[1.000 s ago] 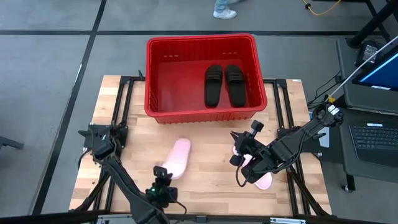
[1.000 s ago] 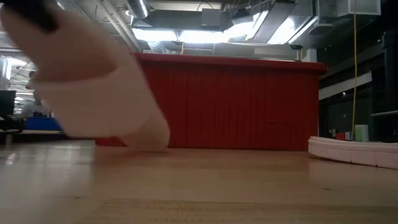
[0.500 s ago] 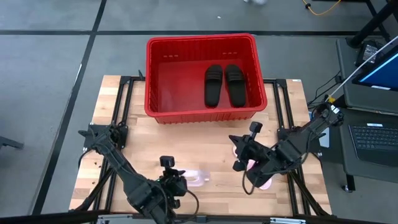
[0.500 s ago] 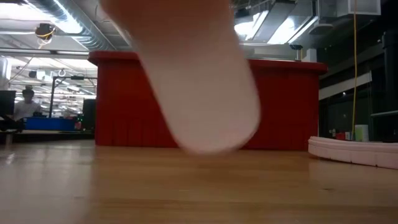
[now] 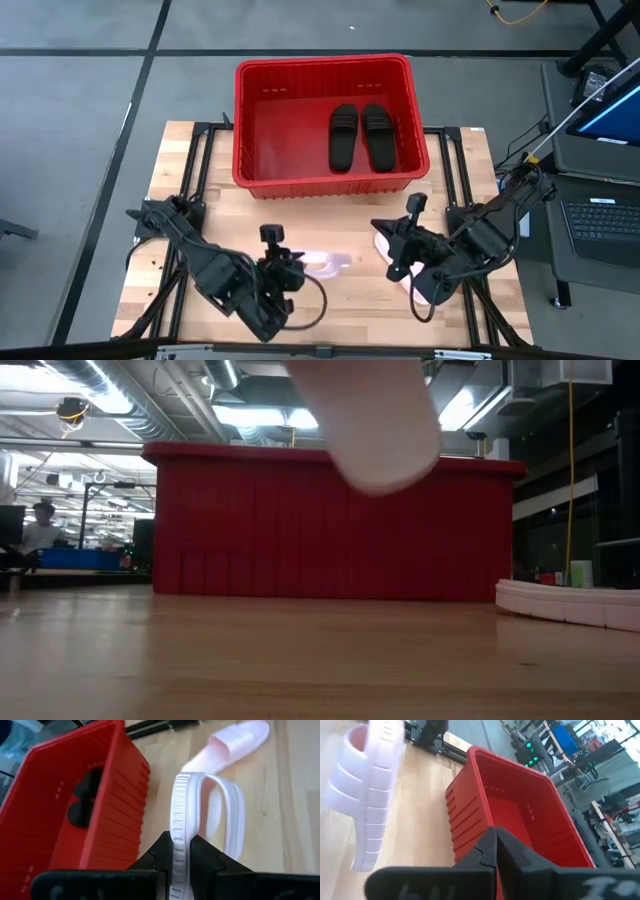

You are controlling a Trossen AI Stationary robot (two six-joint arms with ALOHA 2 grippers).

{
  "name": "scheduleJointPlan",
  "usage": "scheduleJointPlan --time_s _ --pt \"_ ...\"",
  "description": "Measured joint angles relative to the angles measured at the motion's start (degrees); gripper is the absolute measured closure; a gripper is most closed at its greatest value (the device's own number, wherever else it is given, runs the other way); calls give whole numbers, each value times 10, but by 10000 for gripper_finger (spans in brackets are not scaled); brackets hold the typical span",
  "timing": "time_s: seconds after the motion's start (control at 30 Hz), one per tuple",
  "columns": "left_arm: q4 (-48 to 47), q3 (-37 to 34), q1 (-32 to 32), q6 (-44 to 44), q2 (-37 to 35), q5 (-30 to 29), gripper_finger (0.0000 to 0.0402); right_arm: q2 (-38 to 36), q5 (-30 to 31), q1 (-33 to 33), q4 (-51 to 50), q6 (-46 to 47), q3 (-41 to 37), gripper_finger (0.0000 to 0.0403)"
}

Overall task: Pick and place slides into bin
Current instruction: Put the left pink slide into the bin

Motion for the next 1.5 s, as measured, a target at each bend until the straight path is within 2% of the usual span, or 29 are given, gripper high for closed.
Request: scheduleJointPlan --time_s 0.3,0.47,0.73,1.0,1.2,1.33,1.5 --pt "7 2 14 39 -58 -37 369 0 1 0 3 -64 36 373" --pt "20 2 34 90 -95 -66 369 0 0 -2 19 -150 36 371" --pt "23 2 100 190 -152 -56 369 0 1 -22 129 -295 36 370" --pt "71 3 184 305 -201 52 370 2 1 -62 259 -494 36 370" --pt "104 3 250 357 -235 139 370 12 -1 -94 325 -614 36 366" --pt "114 3 293 357 -258 177 370 24 -16 -108 369 -696 36 342" --pt "127 3 351 336 -275 292 370 50 -21 -124 457 -810 36 301"
